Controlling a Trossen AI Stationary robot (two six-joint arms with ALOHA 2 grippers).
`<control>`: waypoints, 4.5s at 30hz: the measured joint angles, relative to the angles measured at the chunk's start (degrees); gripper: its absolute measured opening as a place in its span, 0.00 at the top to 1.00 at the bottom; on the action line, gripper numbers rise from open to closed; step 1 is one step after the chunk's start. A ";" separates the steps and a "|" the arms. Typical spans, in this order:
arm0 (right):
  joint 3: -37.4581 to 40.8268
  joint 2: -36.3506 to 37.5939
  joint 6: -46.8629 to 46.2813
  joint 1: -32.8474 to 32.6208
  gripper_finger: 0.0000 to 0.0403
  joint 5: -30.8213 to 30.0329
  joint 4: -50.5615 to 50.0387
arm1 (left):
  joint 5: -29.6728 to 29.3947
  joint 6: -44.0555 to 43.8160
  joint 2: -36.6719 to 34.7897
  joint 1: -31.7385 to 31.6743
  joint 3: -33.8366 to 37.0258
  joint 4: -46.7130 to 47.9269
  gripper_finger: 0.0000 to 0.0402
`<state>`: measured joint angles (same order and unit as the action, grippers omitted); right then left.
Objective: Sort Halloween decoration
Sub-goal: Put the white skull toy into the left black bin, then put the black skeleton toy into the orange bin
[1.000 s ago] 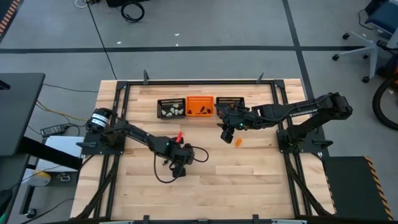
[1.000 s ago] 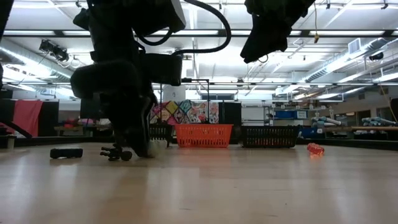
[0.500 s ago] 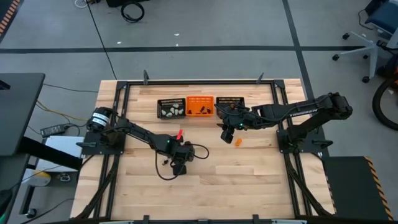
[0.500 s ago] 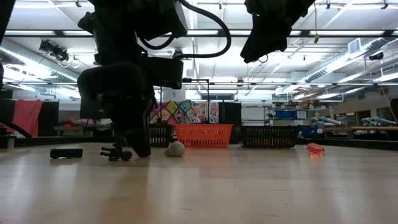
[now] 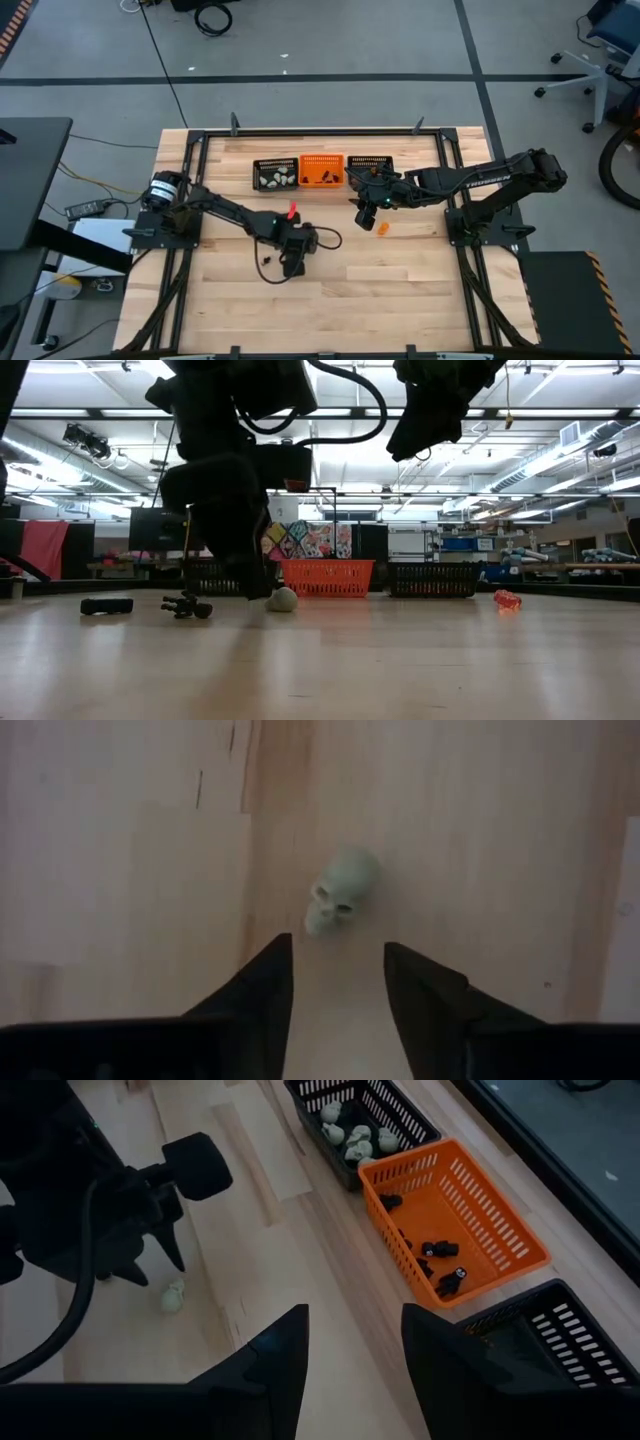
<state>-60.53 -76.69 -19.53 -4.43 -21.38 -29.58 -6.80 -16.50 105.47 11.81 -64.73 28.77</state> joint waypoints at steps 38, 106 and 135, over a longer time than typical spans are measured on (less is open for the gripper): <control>0.02 0.00 -0.44 0.00 0.59 -0.08 -0.52 | 4.08 4.62 0.66 -2.01 4.26 -12.83 0.92; 0.02 0.02 -1.38 1.84 0.59 -0.36 -0.09 | -2.08 8.34 -14.73 -33.49 5.14 6.75 0.60; 1.11 0.02 -0.96 1.77 0.59 0.50 1.63 | 13.04 -1.56 -14.71 1.04 5.11 1.08 0.64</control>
<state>-59.42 -76.66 -20.49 -2.66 -20.88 -27.96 6.24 -18.07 90.76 12.85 -59.61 29.84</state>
